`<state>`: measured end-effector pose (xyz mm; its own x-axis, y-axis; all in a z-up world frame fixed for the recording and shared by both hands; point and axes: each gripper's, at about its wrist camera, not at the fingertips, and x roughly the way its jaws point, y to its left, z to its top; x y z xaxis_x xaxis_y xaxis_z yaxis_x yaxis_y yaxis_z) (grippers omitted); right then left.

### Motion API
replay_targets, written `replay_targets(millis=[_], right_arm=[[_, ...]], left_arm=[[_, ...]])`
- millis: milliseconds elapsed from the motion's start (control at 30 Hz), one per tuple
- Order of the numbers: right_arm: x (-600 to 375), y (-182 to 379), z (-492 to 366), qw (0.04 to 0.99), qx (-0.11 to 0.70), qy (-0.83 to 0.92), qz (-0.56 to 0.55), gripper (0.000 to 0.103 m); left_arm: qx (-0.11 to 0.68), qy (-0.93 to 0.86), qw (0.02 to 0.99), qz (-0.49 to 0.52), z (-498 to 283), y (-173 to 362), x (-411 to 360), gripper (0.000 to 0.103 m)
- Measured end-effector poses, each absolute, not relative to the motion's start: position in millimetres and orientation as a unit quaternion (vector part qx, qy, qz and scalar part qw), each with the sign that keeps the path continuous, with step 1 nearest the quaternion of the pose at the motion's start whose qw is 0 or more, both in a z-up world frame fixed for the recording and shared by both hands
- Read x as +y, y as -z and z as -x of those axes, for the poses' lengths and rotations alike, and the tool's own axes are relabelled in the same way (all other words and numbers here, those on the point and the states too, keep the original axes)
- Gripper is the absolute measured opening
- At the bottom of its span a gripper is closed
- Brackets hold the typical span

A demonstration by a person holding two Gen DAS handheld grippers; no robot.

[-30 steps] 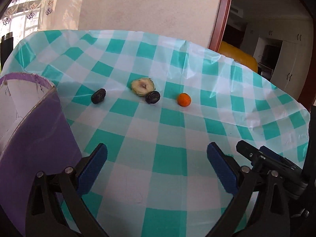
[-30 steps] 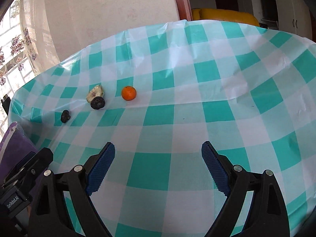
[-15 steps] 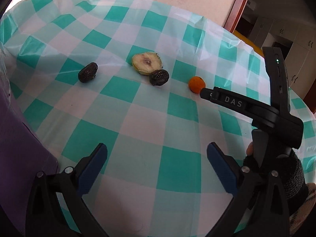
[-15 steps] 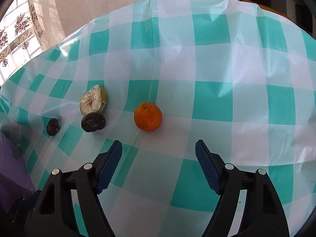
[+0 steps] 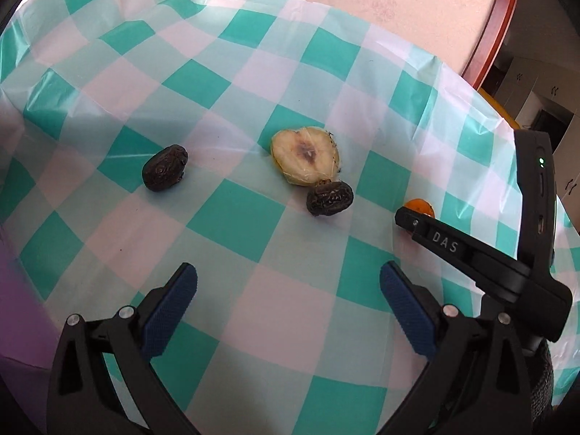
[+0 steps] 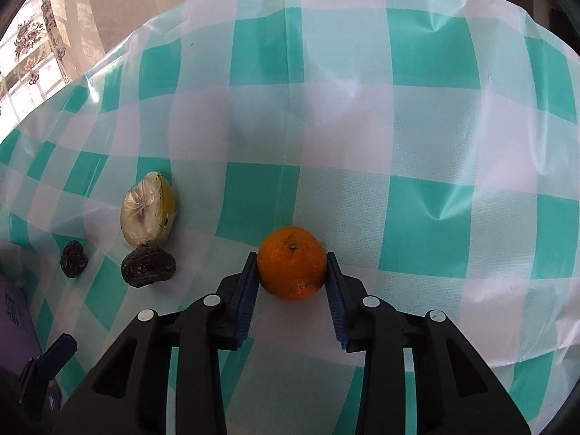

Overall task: Organize fruits
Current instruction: 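Grasp the orange with the right tool while the left tool grasps a dark fruit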

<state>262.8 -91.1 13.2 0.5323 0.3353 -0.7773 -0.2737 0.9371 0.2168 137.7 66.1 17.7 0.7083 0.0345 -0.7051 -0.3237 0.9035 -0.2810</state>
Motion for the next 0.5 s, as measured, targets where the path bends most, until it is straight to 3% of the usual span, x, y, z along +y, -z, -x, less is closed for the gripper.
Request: replay_targets(millis=[100,200,333,500], right_arm=[[-119,-9,-264,0.866,0.448,-0.187,-0.122,0.036],[-126,-12,-261,0.868,0.432,-0.196,-0.143,0.036],[-129,-14,-262,0.866,0.432,-0.202,-0.15,0.036],[-130,-15,-264,0.864,0.431,-0.208,-0.155,0.036]], left_arm=[[0.372,-0.1,0.903,0.189,-164,-18,64,0.101],[0.373,-0.09,0.907,0.174,-185,-19,56,0.1],[0.395,-0.091,0.895,0.189,-213,-12,62,0.083],[0.405,-0.103,0.895,0.157,-225,-12,53,0.08]])
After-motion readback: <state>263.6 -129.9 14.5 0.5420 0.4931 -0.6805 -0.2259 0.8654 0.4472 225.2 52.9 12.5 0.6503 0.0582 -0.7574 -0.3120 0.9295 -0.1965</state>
